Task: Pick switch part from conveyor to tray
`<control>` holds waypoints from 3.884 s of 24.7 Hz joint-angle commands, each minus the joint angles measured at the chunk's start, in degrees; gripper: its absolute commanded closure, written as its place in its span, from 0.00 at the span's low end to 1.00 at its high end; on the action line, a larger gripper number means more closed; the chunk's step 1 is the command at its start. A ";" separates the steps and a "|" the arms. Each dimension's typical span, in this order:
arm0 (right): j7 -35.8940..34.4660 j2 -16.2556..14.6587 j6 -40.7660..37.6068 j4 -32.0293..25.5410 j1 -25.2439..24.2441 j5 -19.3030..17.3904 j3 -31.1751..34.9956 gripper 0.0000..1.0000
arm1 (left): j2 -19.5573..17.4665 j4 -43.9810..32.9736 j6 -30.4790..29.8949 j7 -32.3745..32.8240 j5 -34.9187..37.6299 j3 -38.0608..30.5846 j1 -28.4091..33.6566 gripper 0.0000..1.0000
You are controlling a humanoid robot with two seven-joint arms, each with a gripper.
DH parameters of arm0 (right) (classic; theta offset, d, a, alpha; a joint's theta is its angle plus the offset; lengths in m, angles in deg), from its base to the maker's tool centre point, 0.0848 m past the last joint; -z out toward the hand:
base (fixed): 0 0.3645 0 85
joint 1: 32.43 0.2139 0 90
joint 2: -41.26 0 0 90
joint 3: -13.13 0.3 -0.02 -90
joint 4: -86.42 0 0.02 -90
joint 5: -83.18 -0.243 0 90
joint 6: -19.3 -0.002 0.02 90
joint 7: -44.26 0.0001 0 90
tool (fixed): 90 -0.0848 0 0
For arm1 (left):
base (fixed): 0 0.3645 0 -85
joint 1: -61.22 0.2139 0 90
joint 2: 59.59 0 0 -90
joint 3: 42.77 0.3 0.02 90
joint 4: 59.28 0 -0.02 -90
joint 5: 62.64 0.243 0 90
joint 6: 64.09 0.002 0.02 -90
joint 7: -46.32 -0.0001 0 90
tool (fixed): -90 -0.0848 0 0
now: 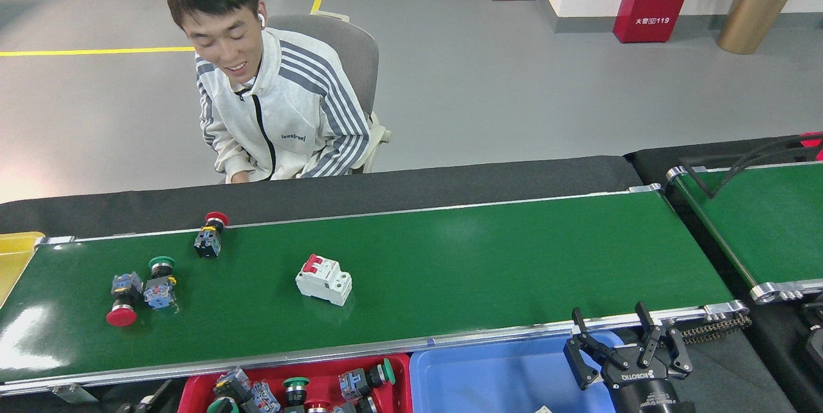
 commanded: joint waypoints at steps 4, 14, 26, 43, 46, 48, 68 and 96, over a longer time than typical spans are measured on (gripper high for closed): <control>-0.37 -0.76 -3.56 -1.98 -1.79 -0.08 0.51 0.00 | -1.28 0.93 6.22 -3.87 0.04 -5.78 -0.26 0.01; -0.19 -0.68 -3.64 -1.62 -2.05 -0.08 0.42 0.00 | -10.68 13.67 6.22 -4.04 0.21 -4.72 -10.10 0.01; -0.11 -0.94 -3.73 -1.62 -1.70 -0.08 -0.02 0.00 | -28.61 46.80 7.10 -8.96 0.39 2.31 -25.83 0.02; -0.11 -0.59 -4.96 -1.36 -3.37 0.01 -0.10 0.00 | -27.21 47.95 4.37 -18.63 -0.49 12.50 -29.35 0.91; -0.11 -0.50 -4.87 -1.36 -3.37 0.01 0.34 0.00 | -25.36 33.27 -1.25 -18.63 -1.63 12.06 -19.59 0.90; -0.19 -0.41 -4.70 -1.36 -3.37 -0.08 0.69 0.00 | -22.99 24.13 -4.24 -18.55 -2.33 12.15 -13.44 0.89; -0.19 2.75 -3.12 -1.71 -2.23 0.01 5.26 0.00 | -6.29 1.46 6.12 -17.40 1.62 7.93 6.16 0.00; -0.37 1.87 -2.77 -0.04 0.58 0.19 5.17 0.00 | -19.82 31.16 20.98 -10.11 2.06 11.27 -24.69 0.00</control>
